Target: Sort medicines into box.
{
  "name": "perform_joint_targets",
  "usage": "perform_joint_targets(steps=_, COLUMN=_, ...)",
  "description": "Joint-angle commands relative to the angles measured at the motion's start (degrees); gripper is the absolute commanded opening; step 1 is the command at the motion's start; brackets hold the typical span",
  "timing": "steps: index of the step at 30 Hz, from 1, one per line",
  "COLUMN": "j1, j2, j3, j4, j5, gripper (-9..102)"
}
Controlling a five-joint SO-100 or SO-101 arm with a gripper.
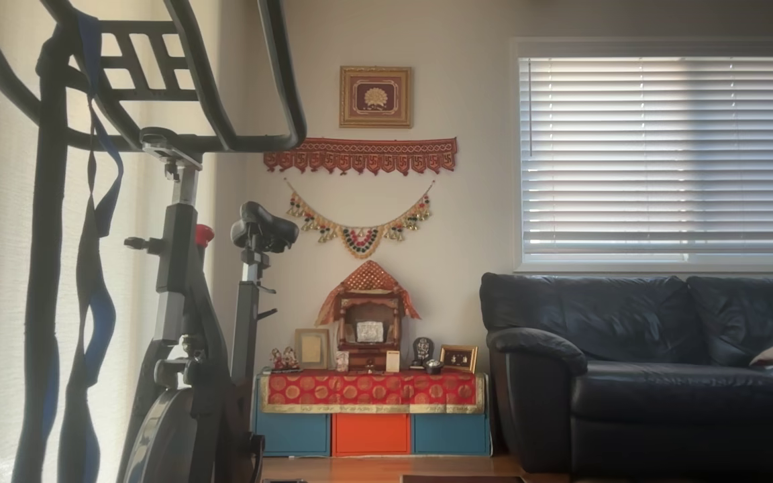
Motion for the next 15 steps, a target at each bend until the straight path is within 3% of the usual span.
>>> perform_joint_targets(steps=1, j1=0.09, j2=2.46, j3=-7.12, j4=2.99, j5=2.99, gripper=1)
perform_joint_targets(steps=10, j1=5.45, j2=14.15, j3=-6.06, j4=-2.46, j5=8.44, gripper=1)
perform_joint_targets(steps=15, j1=7.65, j2=18.46, j3=-2.81, j4=-10.11, j5=13.27, gripper=1)
